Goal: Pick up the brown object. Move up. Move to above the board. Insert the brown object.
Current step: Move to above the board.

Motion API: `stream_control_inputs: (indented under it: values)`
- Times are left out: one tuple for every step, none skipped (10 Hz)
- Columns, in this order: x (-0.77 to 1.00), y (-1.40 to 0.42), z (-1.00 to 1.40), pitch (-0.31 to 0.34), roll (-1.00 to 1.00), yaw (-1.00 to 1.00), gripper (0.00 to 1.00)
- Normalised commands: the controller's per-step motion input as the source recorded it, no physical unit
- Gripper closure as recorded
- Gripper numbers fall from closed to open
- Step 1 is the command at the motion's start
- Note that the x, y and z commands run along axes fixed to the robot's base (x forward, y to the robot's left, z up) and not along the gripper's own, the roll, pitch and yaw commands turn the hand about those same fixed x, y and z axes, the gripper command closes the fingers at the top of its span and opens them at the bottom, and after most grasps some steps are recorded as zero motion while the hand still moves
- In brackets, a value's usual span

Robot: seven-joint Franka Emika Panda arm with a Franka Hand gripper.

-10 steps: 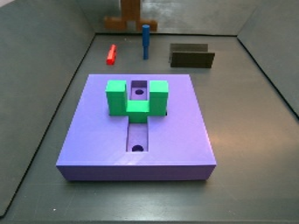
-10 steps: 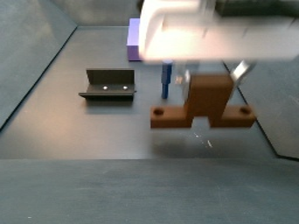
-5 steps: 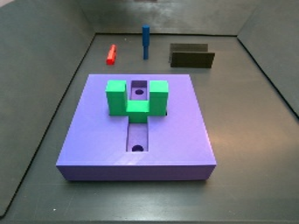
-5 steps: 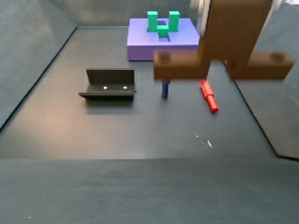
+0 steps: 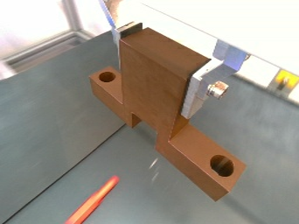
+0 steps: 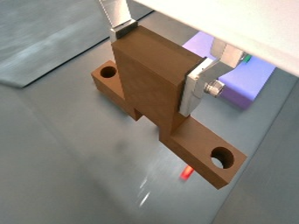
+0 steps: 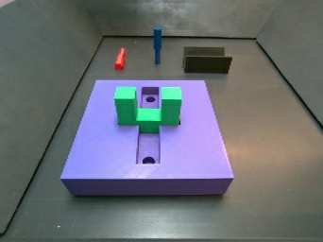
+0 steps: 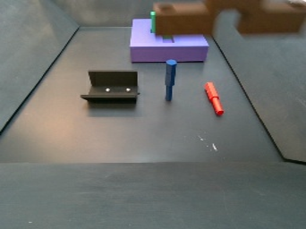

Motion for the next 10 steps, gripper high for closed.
stream_control_inputs:
  values:
    - [0.18,-1.4,0.13,0.079,-0.02,0.03,1.0]
    - [0.17,-1.4,0.13,0.014,-0.05,0.01,1.0]
    - [0.17,-1.4,0.13,0.017,-0.02,0.01,1.0]
    - [0.17,-1.4,0.14,0.017,0.01,0.01,1.0]
    - [0.17,-1.4,0.14,0.024,-0.01,0.01,1.0]
    - [0.18,-1.4,0.15,0.04,0.0,0.01,1.0]
    - [0.19,-1.4,0.16,0.071,-0.01,0.01,1.0]
    - [0.21,-1.4,0.16,0.1,0.0,0.0,1.0]
    - [0.24,-1.4,0.16,0.135,0.0,0.01,1.0]
    - [0.26,-1.4,0.17,0.153,0.01,0.01,1.0]
